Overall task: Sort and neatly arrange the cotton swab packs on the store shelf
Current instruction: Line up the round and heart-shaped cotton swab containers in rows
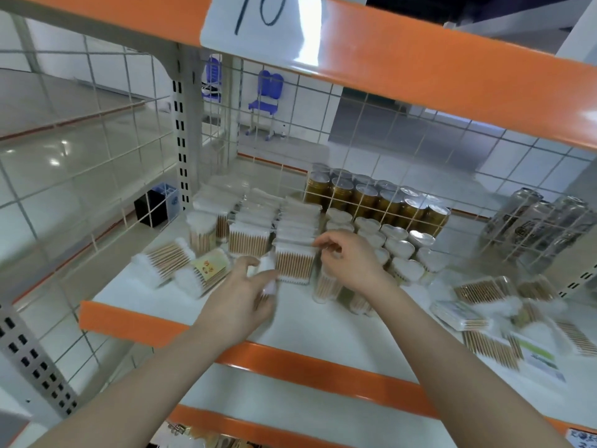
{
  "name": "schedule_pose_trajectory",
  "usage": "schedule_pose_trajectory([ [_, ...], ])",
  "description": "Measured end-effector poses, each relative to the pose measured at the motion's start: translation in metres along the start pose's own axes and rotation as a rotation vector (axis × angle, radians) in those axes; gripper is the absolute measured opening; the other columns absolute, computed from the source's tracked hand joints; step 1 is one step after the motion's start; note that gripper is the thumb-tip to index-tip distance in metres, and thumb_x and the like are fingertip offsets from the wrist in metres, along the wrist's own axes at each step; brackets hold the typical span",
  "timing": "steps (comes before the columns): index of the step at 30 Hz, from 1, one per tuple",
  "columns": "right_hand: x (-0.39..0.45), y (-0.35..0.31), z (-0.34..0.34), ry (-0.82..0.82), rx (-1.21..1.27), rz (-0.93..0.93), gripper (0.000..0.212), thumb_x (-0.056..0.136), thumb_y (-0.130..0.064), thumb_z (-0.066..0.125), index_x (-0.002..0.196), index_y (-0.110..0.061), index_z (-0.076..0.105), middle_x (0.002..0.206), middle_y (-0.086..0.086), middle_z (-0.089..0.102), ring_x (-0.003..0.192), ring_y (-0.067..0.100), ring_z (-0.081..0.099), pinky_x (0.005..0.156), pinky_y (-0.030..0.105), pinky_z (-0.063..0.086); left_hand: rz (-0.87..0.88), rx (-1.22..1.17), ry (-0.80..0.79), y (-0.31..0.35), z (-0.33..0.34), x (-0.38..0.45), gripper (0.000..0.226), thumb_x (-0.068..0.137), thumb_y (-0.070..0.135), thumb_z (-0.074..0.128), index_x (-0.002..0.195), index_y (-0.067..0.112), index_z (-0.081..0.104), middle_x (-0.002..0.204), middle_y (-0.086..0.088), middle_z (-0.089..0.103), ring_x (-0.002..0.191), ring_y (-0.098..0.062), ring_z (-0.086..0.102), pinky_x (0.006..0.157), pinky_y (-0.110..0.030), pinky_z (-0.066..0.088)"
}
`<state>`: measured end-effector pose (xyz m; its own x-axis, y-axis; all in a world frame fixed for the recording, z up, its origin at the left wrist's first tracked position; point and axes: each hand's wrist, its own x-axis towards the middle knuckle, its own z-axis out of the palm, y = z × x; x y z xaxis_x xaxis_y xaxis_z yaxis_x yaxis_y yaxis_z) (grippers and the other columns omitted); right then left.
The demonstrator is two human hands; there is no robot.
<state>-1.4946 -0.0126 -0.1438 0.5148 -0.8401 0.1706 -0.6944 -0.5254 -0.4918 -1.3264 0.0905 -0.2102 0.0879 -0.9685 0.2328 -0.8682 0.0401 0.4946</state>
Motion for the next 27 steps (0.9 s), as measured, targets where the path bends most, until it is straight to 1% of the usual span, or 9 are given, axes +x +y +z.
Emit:
schedule_pose_trajectory([
  [3,0.007,0.004,0.002,-0.023,-0.040,-0.008,0.025,0.090,-0.012,0.052,0.112,-0.020,0.061,0.114,-0.003,0.059,0.095,0.004,0.049,0.081,0.017,0.038,0.068,0.142,-0.083,-0.008,-0.001,0.003,0.064,0.078,0.041,0.045,0.141,0.031,0.035,0.148,-0.002,0.018,0.124,-0.022,0.041,0.087,-0.028,0.043],
  [5,0.012,0.007,0.005,-0.036,-0.061,-0.013,0.026,0.090,-0.013,0.053,0.113,-0.019,0.061,0.114,-0.003,0.059,0.097,0.006,0.051,0.081,0.017,0.038,0.117,0.226,-0.095,-0.012,-0.003,0.006,0.071,0.071,0.038,0.037,0.141,0.026,0.037,0.150,-0.005,0.021,0.130,-0.027,0.035,0.097,-0.033,0.041],
  [8,0.020,0.010,0.009,-0.056,-0.111,-0.023,0.027,0.088,-0.013,0.054,0.114,-0.020,0.061,0.113,-0.003,0.058,0.101,0.009,0.053,0.080,0.018,0.038,0.256,0.323,-0.024,-0.021,-0.002,0.015,0.062,0.073,0.037,0.037,0.125,0.012,0.059,0.134,-0.013,0.051,0.119,-0.032,0.054,0.092,-0.042,0.047],
  [11,0.026,0.011,0.013,-0.094,-0.156,-0.044,0.031,0.087,-0.013,0.056,0.117,-0.020,0.060,0.117,-0.002,0.057,0.105,0.012,0.053,0.085,0.020,0.039,0.307,0.400,0.045,-0.025,0.000,0.019,0.057,0.073,0.035,0.037,0.112,0.008,0.067,0.120,-0.010,0.063,0.110,-0.027,0.061,0.087,-0.037,0.049],
  [13,0.028,0.011,0.014,-0.103,-0.178,-0.058,0.033,0.087,-0.013,0.056,0.119,-0.020,0.058,0.120,-0.001,0.056,0.106,0.013,0.052,0.090,0.025,0.042,0.320,0.419,0.089,-0.025,0.002,0.020,0.050,0.073,0.034,0.046,0.108,0.006,0.069,0.115,-0.012,0.066,0.106,-0.028,0.063,0.086,-0.036,0.048],
  [14,0.029,0.011,0.014,-0.109,-0.185,-0.062,0.034,0.087,-0.014,0.057,0.121,-0.020,0.057,0.121,-0.001,0.055,0.105,0.013,0.052,0.091,0.027,0.042,0.315,0.423,0.108,-0.026,0.004,0.021,0.047,0.071,0.031,0.059,0.108,0.005,0.068,0.113,-0.014,0.066,0.105,-0.031,0.063,0.084,-0.038,0.049],
  [17,0.031,0.009,0.015,-0.138,-0.189,-0.083,0.037,0.088,-0.014,0.057,0.125,-0.018,0.054,0.126,0.000,0.052,0.109,0.014,0.050,0.093,0.026,0.041,0.253,0.429,0.137,-0.029,0.009,0.026,0.065,0.048,0.022,0.089,0.105,0.001,0.068,0.107,-0.019,0.067,0.100,-0.036,0.064,0.080,-0.047,0.051],
  [23,0.040,0.007,0.021,-0.146,-0.256,-0.127,0.046,0.089,-0.018,0.057,0.133,-0.019,0.046,0.135,-0.001,0.045,0.120,0.014,0.043,0.085,0.018,0.029,0.254,0.482,0.223,-0.037,0.007,0.033,0.067,0.037,0.015,0.093,0.097,-0.001,0.070,0.096,-0.020,0.068,0.092,-0.037,0.067,0.076,-0.050,0.053],
  [27,0.044,0.005,0.026,-0.177,-0.289,-0.122,0.053,0.087,-0.018,0.059,0.137,-0.019,0.042,0.139,-0.001,0.041,0.123,0.016,0.042,0.099,0.026,0.034,0.275,0.483,0.291,-0.039,0.007,0.041,0.059,0.035,0.006,0.093,0.090,-0.001,0.072,0.090,-0.016,0.070,0.085,-0.031,0.069,0.074,-0.043,0.055],
])
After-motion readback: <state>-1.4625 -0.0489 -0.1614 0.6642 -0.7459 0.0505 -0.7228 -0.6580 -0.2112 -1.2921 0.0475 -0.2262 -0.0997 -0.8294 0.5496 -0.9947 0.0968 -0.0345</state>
